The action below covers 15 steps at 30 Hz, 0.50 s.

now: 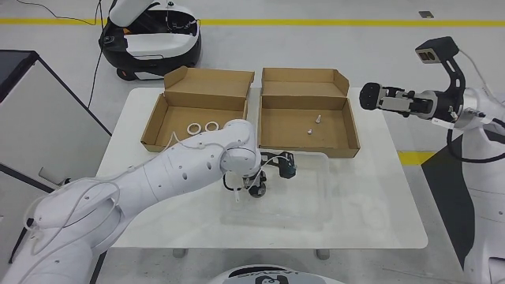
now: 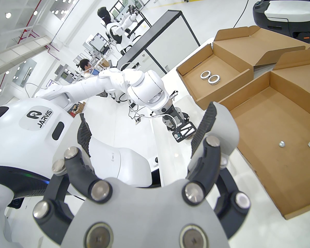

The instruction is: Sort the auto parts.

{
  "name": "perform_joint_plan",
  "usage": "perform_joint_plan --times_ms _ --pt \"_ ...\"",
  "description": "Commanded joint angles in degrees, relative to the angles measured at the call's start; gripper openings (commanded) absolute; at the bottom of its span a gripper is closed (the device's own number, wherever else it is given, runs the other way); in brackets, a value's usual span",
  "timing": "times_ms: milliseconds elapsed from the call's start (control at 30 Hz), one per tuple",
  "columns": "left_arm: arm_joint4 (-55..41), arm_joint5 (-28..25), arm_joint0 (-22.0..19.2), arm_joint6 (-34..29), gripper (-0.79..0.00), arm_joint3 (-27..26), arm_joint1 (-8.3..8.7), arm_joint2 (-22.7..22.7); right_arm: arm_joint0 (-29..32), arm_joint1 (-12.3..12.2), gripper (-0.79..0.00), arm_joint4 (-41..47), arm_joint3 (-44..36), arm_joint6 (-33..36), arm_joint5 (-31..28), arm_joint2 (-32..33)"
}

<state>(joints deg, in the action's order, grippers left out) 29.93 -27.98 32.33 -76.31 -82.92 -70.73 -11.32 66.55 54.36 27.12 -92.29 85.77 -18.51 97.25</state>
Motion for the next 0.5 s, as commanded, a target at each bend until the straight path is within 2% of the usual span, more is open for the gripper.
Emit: perform_joint_plan --times_ms 0,33,300,467 --pt "-0.17 -0.02 -0.15 0.02 -0.711 0.54 -0.21 0.21 0.00 0.00 0.000 0.02 0.00 0.00 0.00 0.00" --pt "-0.20 -0.06 -0.22 0.06 -0.785 0.72 -0.30 0.21 0.00 0.00 0.000 0.02 0.00 0.00 0.00 0.00" --pt "0.18 2.00 -0.28 -0.19 -0.785 0.14 -0.31 -1.21 0.00 0.00 0.000 0.02 0.00 0.00 0.00 0.00" --pt "-0.87 3.95 -0.70 -3.44 -0.785 -4.78 0.63 -3.12 0.00 0.00 0.000 0.02 0.00 0.00 0.00 0.00"
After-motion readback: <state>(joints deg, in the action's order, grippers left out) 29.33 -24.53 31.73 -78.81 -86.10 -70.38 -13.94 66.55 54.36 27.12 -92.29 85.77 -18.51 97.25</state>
